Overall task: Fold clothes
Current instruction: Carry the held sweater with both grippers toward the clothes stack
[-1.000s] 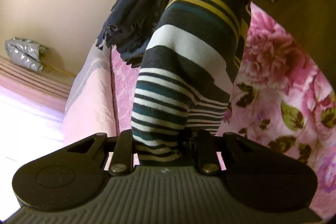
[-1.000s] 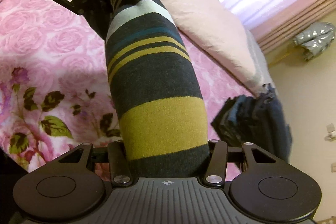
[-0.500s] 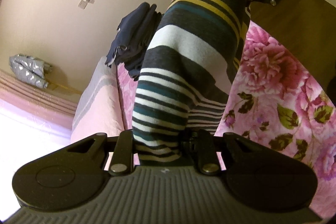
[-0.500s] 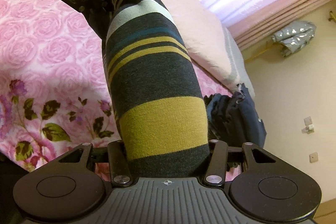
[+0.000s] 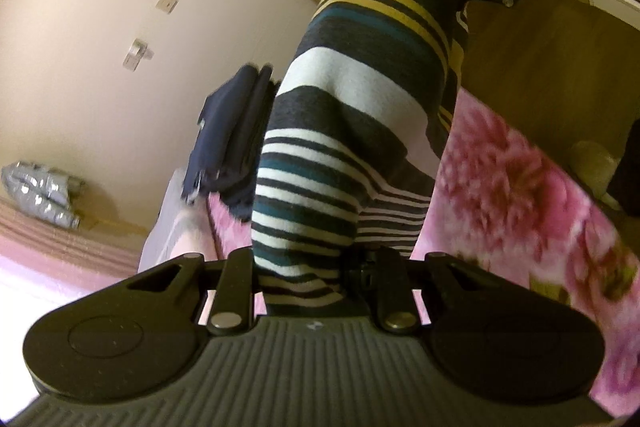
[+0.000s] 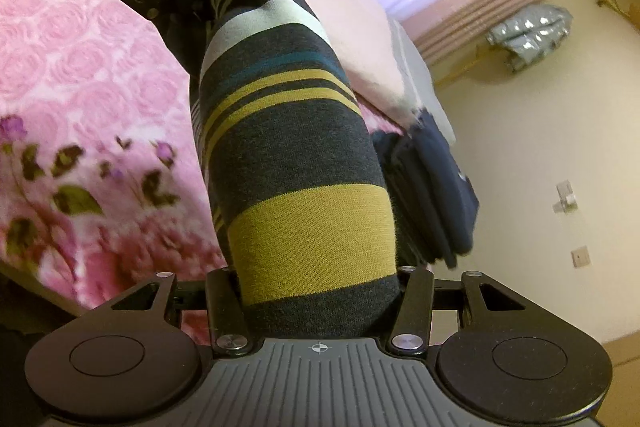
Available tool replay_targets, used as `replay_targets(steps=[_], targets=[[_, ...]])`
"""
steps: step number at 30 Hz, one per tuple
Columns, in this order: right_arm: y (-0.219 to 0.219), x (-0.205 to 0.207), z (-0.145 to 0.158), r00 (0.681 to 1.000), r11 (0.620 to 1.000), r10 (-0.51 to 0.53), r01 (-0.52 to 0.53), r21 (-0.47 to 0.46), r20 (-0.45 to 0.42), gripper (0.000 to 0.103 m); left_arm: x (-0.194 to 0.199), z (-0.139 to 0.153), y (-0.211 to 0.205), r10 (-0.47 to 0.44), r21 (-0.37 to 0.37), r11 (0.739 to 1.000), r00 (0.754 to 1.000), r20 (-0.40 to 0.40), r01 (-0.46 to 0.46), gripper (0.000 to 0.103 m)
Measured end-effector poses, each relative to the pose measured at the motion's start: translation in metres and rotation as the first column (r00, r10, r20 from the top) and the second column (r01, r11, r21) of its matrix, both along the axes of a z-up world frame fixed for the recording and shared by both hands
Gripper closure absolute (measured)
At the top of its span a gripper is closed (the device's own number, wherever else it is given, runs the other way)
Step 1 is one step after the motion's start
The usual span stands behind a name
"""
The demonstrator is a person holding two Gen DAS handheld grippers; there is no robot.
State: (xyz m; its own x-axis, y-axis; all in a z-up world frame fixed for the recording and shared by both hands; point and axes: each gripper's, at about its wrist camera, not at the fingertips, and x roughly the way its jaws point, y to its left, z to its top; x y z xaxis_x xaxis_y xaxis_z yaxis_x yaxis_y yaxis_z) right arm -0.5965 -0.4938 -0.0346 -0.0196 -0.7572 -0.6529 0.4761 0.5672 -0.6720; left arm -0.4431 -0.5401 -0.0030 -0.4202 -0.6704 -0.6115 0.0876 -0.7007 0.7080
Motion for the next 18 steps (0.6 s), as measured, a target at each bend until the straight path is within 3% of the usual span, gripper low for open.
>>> replay_targets(steps=[11,18], targets=[[-0.034,-0.175,0.014,0.995,0.995,-0.095,0.095,0.017,0.018,0.055,-0.183,0.003,-0.025,-0.041,0.055,0.998,0.999,-0.018,0.041,0.083],[-0.055,-0.246,0.026,0.993,0.994,-0.111,0.110,0.022,0.029,0.055,-0.254,0.009,-0.042,-0.064,0.045,0.997,0.998,0.000,0.064,0.083]])
